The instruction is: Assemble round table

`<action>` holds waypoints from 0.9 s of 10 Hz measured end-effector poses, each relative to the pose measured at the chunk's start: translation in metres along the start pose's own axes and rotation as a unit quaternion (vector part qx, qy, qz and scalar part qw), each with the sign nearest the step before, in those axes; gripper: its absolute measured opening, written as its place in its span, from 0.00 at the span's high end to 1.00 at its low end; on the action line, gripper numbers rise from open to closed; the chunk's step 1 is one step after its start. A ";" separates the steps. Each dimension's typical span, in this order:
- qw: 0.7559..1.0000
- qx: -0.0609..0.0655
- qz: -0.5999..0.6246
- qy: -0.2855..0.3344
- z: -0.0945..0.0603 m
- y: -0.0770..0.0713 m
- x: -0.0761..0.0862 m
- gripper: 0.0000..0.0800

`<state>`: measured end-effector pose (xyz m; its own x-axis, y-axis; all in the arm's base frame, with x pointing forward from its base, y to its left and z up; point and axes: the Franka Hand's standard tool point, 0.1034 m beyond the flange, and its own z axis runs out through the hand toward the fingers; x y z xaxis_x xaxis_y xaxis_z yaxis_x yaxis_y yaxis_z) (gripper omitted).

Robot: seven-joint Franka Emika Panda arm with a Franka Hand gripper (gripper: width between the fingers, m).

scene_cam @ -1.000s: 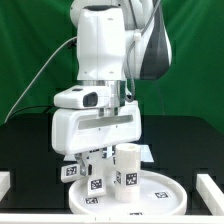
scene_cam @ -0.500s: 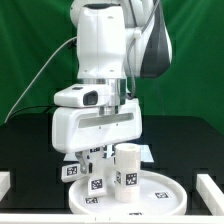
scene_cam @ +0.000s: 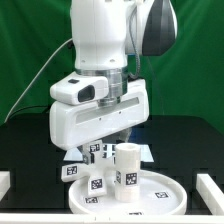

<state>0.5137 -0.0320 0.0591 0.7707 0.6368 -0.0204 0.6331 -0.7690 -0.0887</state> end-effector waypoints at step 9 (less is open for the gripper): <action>0.998 0.042 -0.041 -0.027 0.017 0.016 -0.012 0.19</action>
Offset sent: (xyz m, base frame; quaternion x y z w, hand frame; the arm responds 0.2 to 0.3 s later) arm 0.0230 -0.0124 0.0039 0.0900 -0.0401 -0.0625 0.9932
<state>0.5133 -0.0513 0.0406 0.7107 0.7006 -0.0640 0.6829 -0.7089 -0.1763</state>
